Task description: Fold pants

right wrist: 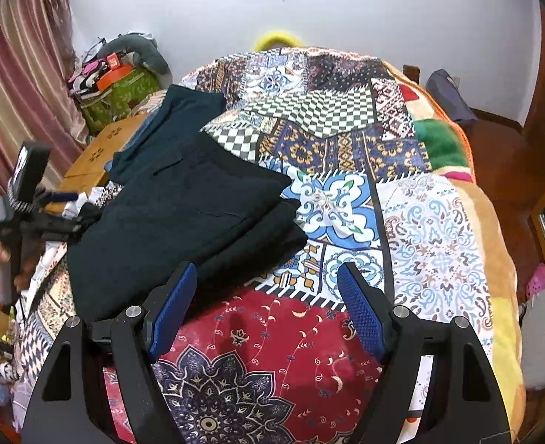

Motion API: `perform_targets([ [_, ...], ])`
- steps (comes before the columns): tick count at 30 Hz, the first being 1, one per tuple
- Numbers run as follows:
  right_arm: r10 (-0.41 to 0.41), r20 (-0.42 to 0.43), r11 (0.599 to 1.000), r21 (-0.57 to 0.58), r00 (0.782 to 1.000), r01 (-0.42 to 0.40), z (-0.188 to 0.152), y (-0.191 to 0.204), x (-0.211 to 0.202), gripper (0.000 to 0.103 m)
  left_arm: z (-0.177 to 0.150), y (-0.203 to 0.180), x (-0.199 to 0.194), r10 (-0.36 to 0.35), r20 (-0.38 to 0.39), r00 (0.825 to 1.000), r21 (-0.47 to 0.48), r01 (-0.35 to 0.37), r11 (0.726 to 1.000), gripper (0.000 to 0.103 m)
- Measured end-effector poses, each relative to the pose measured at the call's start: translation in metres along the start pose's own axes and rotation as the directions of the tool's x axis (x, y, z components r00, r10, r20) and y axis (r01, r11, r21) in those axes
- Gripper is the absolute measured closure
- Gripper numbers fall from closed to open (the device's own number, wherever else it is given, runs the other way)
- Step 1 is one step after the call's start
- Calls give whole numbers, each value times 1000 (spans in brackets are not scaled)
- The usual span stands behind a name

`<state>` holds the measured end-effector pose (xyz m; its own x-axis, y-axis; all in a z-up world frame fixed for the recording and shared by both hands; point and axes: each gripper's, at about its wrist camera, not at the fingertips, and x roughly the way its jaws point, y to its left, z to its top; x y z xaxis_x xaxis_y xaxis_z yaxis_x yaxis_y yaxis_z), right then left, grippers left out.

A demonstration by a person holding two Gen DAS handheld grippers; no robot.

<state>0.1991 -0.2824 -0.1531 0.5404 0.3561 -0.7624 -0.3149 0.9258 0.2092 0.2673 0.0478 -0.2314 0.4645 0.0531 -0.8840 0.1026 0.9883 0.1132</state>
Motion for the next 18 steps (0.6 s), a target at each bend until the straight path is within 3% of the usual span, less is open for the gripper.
perform_targets([
  [2, 7, 14, 1000, 3, 1000, -7, 2, 1, -3, 28, -12, -5, -7, -66, -13, 998, -22, 66, 998, 1],
  [4, 9, 20, 1000, 1, 1000, -9, 4, 2, -4, 28, -19, -7, -14, -50, 12, 999, -39, 50, 998, 1],
  [10, 31, 5, 999, -10, 999, -31, 4, 11, 2, 28, -20, -10, -12, -121, 0, 993, -102, 120, 988, 1],
  [18, 57, 9, 998, -1, 998, -57, 1, 18, 8, 28, -15, -52, -25, -190, 32, 981, -23, 191, 981, 2],
])
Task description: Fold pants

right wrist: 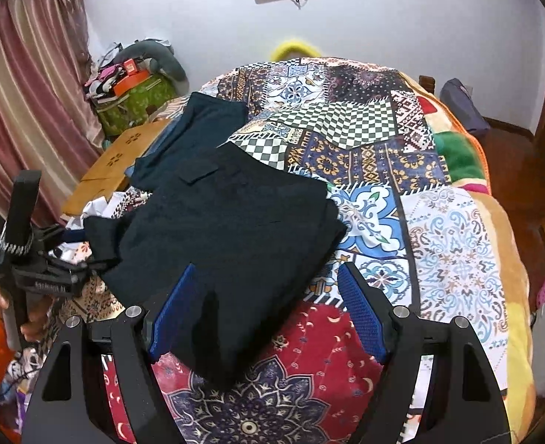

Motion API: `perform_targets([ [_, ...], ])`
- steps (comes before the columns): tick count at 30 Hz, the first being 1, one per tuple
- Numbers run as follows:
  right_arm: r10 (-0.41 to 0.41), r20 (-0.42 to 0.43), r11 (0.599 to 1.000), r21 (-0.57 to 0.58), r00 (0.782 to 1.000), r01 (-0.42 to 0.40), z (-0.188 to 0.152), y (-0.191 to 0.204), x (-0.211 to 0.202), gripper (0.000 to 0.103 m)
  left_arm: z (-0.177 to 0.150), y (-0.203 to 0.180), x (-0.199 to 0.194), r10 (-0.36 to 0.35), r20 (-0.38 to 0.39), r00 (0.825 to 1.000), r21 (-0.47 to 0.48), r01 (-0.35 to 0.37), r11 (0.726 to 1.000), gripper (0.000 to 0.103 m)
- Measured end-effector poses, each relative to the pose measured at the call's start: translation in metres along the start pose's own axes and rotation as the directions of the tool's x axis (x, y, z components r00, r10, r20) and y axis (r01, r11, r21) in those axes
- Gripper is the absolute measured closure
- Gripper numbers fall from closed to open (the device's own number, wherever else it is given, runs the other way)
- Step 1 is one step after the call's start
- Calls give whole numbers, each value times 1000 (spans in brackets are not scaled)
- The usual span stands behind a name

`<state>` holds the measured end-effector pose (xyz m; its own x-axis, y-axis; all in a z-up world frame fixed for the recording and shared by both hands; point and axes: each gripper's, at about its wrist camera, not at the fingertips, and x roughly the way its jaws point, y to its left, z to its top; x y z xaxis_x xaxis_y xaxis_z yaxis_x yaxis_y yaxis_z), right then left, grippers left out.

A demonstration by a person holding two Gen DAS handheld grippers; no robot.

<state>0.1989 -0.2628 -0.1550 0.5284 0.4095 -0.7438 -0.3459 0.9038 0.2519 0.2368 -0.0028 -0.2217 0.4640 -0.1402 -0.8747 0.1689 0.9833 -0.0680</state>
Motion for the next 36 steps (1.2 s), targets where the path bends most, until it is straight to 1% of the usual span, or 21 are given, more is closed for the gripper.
perform_targets([
  [2, 13, -16, 1000, 17, 1000, -13, -1, -1, 5, 28, 5, -7, -6, 5, 26, 1000, 19, -5, 1000, 3],
  [5, 50, -40, 998, 40, 998, -48, -2, -1, 13, 28, 14, -5, -17, 3, 71, 997, 35, -5, 999, 3],
  [8, 68, -57, 997, 40, 996, -65, -4, 2, 22, 27, 26, 3, -22, 50, 107, 993, 33, -54, 998, 3],
  [9, 61, -60, 998, 34, 996, -59, -5, 5, 25, 25, 29, 8, -21, 58, 107, 993, 23, -61, 998, 3],
  [10, 53, -66, 998, 22, 996, -51, -6, 7, 30, 25, 31, 14, -18, 67, 103, 993, 11, -68, 998, 3],
  [12, 50, -71, 999, 14, 996, -49, -11, 7, 34, 25, 30, 26, -4, 111, 61, 992, -3, -111, 994, 3],
  [13, 52, -73, 999, 10, 996, -52, -14, 5, 36, 25, 27, 33, 7, 130, 29, 991, -9, -129, 992, 2],
  [15, 56, -72, 998, 24, 996, -55, -20, -2, 37, 27, 20, 43, 14, 86, 9, 996, -31, -86, 996, 2],
  [17, 81, -78, 994, 76, 994, -75, -24, -14, 35, 27, 18, 51, 12, 59, 14, 998, -56, -58, 997, 2],
  [18, 93, -80, 991, 100, 993, -85, -25, -21, 33, 27, 19, 51, 9, 65, 20, 998, -50, -64, 997, 2],
  [19, 87, -76, 990, 119, 993, -77, -27, -28, 29, 28, 21, 50, 4, 83, 34, 996, -36, -82, 996, 2],
  [21, 59, -71, 992, 119, 996, -50, -26, -33, 23, 29, 25, 44, -5, 120, 63, 991, -1, -120, 993, 2],
  [24, -1, -68, 993, 116, 998, 9, -22, -40, 12, 36, 35, 37, -17, 148, 102, 984, 36, -152, 988, 3],
  [27, -27, -45, 993, 117, 999, 33, -12, -45, 7, 36, 55, 32, -24, 138, 142, 980, 59, -147, 987, 3],
  [29, -34, -29, 992, 117, 999, 37, -4, -47, 8, 36, 72, 28, -24, 124, 154, 980, 48, -133, 990, 2],
  [31, -32, -14, 993, 111, 999, 33, 7, -47, 13, 36, 89, 25, -19, 100, 138, 985, 32, -105, 994, 2],
  [33, -29, -1, 995, 99, 1000, 29, 18, -45, 20, 36, 107, 18, -9, 76, 118, 990, 45, -81, 996, 3],
  [36, -9, -3, 995, 99, 1000, 9, 34, -47, 36, 37, 123, 8, 5, 85, 112, 990, 86, -94, 992, 2],
])
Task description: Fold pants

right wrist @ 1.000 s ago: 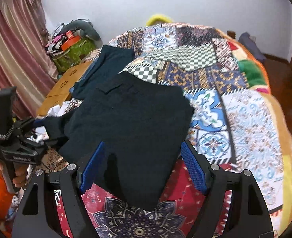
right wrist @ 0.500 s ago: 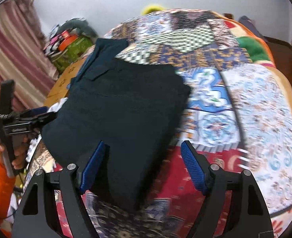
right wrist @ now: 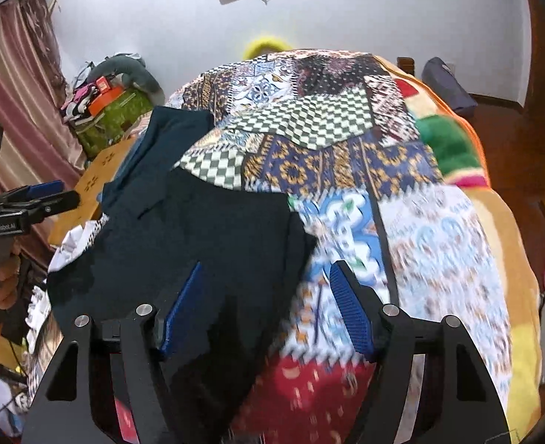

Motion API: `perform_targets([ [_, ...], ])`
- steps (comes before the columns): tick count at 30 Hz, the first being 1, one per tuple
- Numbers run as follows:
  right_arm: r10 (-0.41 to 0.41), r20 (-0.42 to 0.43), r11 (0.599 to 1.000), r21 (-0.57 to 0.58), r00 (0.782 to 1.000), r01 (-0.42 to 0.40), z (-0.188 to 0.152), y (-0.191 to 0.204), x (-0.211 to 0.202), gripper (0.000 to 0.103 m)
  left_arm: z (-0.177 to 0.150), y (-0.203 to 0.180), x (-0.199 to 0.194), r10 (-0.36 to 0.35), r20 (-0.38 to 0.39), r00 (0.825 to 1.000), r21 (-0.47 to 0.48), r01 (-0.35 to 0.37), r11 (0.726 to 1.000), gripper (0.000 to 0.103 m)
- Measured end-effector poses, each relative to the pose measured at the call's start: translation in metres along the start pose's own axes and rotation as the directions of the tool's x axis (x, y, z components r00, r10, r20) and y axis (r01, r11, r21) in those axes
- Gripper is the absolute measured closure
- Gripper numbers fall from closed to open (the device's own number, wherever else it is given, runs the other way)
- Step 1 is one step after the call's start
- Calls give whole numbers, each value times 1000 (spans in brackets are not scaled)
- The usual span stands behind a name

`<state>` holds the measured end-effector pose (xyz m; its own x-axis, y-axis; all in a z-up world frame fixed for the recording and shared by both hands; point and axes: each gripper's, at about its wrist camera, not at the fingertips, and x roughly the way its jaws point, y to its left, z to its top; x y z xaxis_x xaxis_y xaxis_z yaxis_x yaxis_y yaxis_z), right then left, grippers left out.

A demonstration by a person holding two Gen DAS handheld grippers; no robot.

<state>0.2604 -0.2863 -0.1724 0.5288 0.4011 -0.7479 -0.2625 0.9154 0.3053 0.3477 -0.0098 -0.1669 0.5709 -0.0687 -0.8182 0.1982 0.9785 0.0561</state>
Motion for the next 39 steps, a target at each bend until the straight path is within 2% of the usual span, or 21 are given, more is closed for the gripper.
perform_targets([
  [2, 14, -21, 1000, 7, 1000, -14, 10, -1, 14, 41, 10, -6, 16, -11, -19, 1000, 16, 12, 1000, 2],
  [4, 25, -56, 1000, 2, 998, -25, 17, -1, 28, 50, 17, -10, 31, -33, -50, 998, 25, 35, 999, 3],
  [7, 10, -97, 1000, -21, 995, -12, 24, 0, 51, 55, 22, -15, 57, -52, -97, 994, 44, 57, 997, 3],
  [8, 2, -108, 1000, -27, 994, -5, 25, -1, 57, 56, 22, -17, 66, -50, -112, 992, 53, 56, 997, 7],
  [9, -8, -126, 999, -35, 992, 4, 25, -1, 65, 60, 21, -17, 73, -45, -126, 991, 60, 53, 997, 16],
  [10, -11, -144, 999, -40, 989, 5, 24, -2, 71, 67, 20, -18, 81, -37, -146, 989, 70, 48, 996, 21],
  [12, -23, -177, 998, -58, 984, 13, 21, -3, 81, 76, 15, -17, 92, -52, -164, 985, 58, 63, 996, 27],
  [16, -42, -167, 995, -100, 985, 26, 14, -5, 83, 82, 9, -15, 95, -68, -144, 987, 41, 74, 996, 30],
  [19, -51, -171, 994, -105, 984, 34, 11, -6, 85, 86, 7, -15, 96, -52, -138, 989, 35, 58, 998, 31],
  [22, -75, -172, 991, -120, 982, 55, 11, -3, 87, 86, 9, -18, 96, -29, -140, 990, 53, 37, 998, 31],
  [26, -77, -170, 995, -76, 982, 65, 17, -1, 79, 86, 11, -19, 84, -11, -116, 993, 71, 19, 997, 31],
  [29, -67, -133, 996, -62, 989, 59, 19, 2, 63, 85, 15, -14, 61, 0, -62, 998, 57, 4, 998, 32],
  [32, -50, -98, 997, -57, 994, 44, 20, 7, 43, 82, 18, -5, 38, -38, -33, 999, 23, 38, 999, 31],
  [33, -42, -89, 998, -56, 995, 37, 20, 8, 38, 76, 19, -3, 34, -45, -30, 999, 16, 46, 999, 30],
  [34, -35, -78, 998, -54, 996, 31, 20, 9, 31, 66, 19, 0, 29, -58, -30, 998, 8, 59, 998, 29],
  [36, -27, -53, 998, -53, 998, 24, 17, 12, 18, 50, 17, 3, 22, -81, -38, 996, -5, 81, 997, 21],
  [37, -23, -43, 998, -52, 999, 21, 15, 12, 13, 43, 14, 4, 22, -84, -47, 995, -5, 84, 996, 20],
  [39, -11, -50, 999, -43, 999, 8, 11, 12, 8, 35, 8, 3, 25, -87, -81, 993, 3, 87, 996, 19],
])
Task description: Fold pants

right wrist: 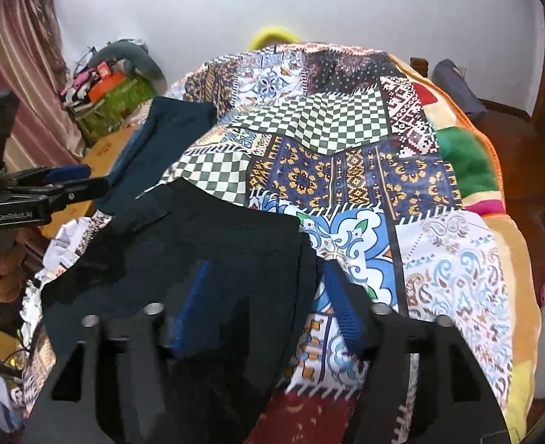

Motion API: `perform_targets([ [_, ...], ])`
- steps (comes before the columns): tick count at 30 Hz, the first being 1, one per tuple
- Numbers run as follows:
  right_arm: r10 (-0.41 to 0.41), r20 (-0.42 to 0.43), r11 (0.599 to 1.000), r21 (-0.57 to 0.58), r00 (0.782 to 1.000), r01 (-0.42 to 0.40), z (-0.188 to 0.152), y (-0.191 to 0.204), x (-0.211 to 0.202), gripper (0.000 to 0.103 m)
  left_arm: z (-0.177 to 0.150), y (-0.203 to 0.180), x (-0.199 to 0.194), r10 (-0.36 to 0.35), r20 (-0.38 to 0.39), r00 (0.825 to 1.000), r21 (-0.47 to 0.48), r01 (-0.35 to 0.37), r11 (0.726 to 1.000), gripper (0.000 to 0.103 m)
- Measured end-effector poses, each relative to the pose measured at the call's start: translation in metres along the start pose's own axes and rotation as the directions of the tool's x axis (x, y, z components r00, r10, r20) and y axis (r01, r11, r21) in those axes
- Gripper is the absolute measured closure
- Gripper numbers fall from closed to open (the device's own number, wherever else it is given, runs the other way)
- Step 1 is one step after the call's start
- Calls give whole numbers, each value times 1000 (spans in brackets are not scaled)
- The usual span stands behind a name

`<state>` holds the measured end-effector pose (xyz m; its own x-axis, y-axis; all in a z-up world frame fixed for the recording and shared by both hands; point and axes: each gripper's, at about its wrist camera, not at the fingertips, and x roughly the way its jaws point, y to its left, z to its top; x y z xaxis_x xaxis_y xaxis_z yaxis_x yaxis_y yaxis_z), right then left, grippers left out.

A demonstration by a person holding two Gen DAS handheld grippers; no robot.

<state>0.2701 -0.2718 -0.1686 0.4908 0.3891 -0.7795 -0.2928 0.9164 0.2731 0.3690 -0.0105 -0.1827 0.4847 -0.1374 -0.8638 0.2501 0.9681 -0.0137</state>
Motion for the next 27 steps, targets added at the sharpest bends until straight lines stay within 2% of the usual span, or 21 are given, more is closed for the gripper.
perform_targets([
  [4, 48, -62, 998, 46, 997, -45, -12, -4, 8, 33, -16, -4, 18, -23, -93, 995, 3, 23, 1000, 19],
  [8, 106, -142, 989, 119, 984, -90, -26, -11, 28, 33, -28, -4, 39, -71, -182, 981, -41, 65, 997, 19],
  [11, 170, -162, 972, 191, 972, -138, -31, -18, 41, 33, -29, -3, 49, -121, -224, 967, -90, 103, 991, 19],
  [15, 281, -196, 933, 287, 940, -219, -29, -25, 59, 33, -30, -5, 65, -189, -280, 941, -146, 153, 977, 19],
  [17, 298, -205, 927, 297, 932, -230, -28, -25, 66, 30, -30, -7, 72, -223, -297, 929, -173, 177, 969, 18],
  [19, 308, -207, 924, 297, 928, -241, -27, -25, 71, 30, -28, -11, 74, -233, -292, 928, -177, 187, 966, 19],
  [21, 323, -207, 918, 306, 923, -252, -27, -27, 72, 32, -26, -16, 74, -260, -287, 922, -180, 215, 960, 29],
  [23, 336, -214, 915, 307, 917, -264, -24, -25, 75, 40, -25, -21, 71, -248, -275, 929, -161, 210, 964, 35],
  [25, 345, -214, 913, 301, 914, -275, -21, -24, 73, 57, -25, -21, 66, -236, -259, 936, -146, 204, 968, 45],
  [27, 327, -214, 926, 265, 920, -267, -16, -19, 69, 65, -24, -16, 59, -239, -242, 940, -143, 209, 967, 61],
])
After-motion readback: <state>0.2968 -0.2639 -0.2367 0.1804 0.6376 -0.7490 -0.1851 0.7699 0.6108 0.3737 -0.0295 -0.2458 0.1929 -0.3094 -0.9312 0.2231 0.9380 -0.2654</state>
